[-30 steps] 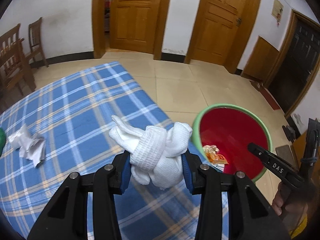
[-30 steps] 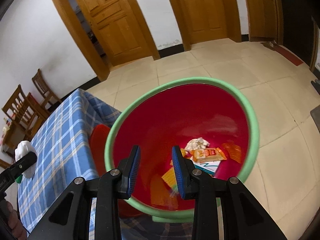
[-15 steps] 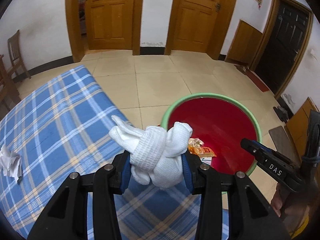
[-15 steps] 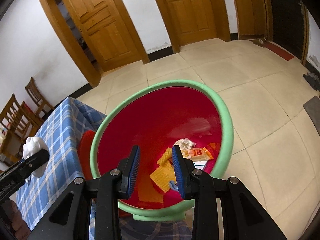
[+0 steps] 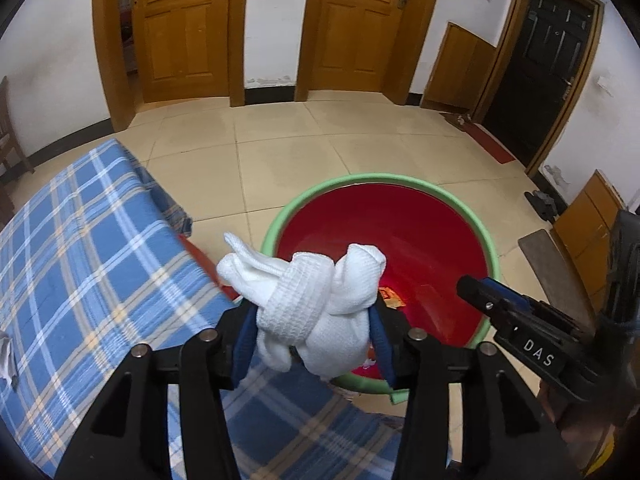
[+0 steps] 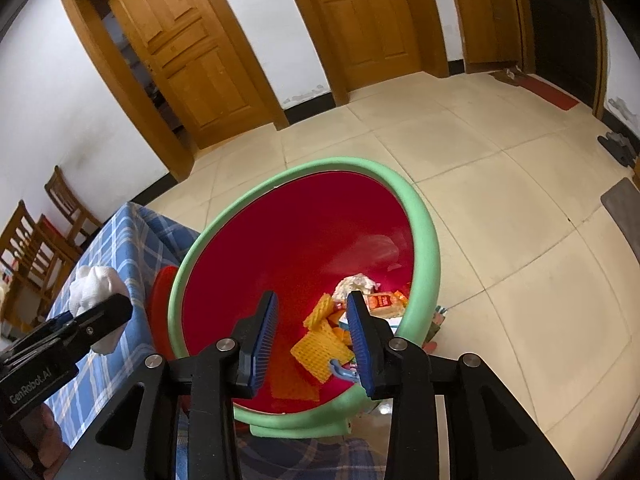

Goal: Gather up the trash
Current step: 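Open the right gripper to drop the toy while the left opens to drop the sock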

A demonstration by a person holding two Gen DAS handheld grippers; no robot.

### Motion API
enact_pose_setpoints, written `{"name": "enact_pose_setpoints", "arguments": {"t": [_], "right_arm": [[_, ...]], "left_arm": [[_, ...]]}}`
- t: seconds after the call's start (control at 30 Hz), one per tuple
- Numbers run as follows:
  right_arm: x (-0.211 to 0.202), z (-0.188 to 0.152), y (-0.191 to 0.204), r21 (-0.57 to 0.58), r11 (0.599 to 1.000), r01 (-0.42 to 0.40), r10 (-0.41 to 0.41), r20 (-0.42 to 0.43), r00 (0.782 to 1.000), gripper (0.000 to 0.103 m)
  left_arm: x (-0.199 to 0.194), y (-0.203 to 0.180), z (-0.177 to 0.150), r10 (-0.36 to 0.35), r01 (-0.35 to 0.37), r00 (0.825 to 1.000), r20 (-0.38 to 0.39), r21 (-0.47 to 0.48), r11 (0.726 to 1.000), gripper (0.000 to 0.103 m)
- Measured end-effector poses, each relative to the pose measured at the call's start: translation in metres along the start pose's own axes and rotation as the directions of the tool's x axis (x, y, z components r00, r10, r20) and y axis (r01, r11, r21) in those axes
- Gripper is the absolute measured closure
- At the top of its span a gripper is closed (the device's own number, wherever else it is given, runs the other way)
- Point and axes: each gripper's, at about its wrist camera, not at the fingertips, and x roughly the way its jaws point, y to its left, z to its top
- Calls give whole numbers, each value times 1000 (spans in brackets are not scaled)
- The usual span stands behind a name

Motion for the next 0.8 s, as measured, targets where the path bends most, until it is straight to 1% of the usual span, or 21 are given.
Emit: {"name": "enact_pose_setpoints", "arguments": {"t": [0.03,0.1,0.17,0.23,0.4,0.6,0.67,0.8], "right_arm": [[0,0,-1,2,1000,1,-1,1,1000,66],[-1,0,-2,6,1000,3,-3,2,1000,66],[-2,0,-5,8,1000,5,-5,3,1000,65],[-3,0,-6,11,1000,7,-7,4,1000,65],[-3,0,-6,13,1000,4,-4,-2,1000,64],[-3,-1,-2,1,1000,6,-6,-8,1000,53],[-1,-1,0,1,1000,5,-5,-12,1000,47],[-1,-3,3,1,1000,-3,3,-22,1000,43]], "left_arm": [[1,-1,0,-5,5,1000,0,2,1000,45],[2,-3,0,-9,9,1000,0,1,1000,41],[2,-4,0,-13,13,1000,1,-2,1000,39],[2,-4,0,-9,9,1000,2,-8,1000,33],[-4,2,-1,7,-7,1000,11,-34,999,32],[-12,14,-7,35,-34,999,12,-83,996,32],[-15,18,-9,41,-40,999,9,-99,994,32],[-24,27,-11,69,-66,997,18,-124,990,31]]}}
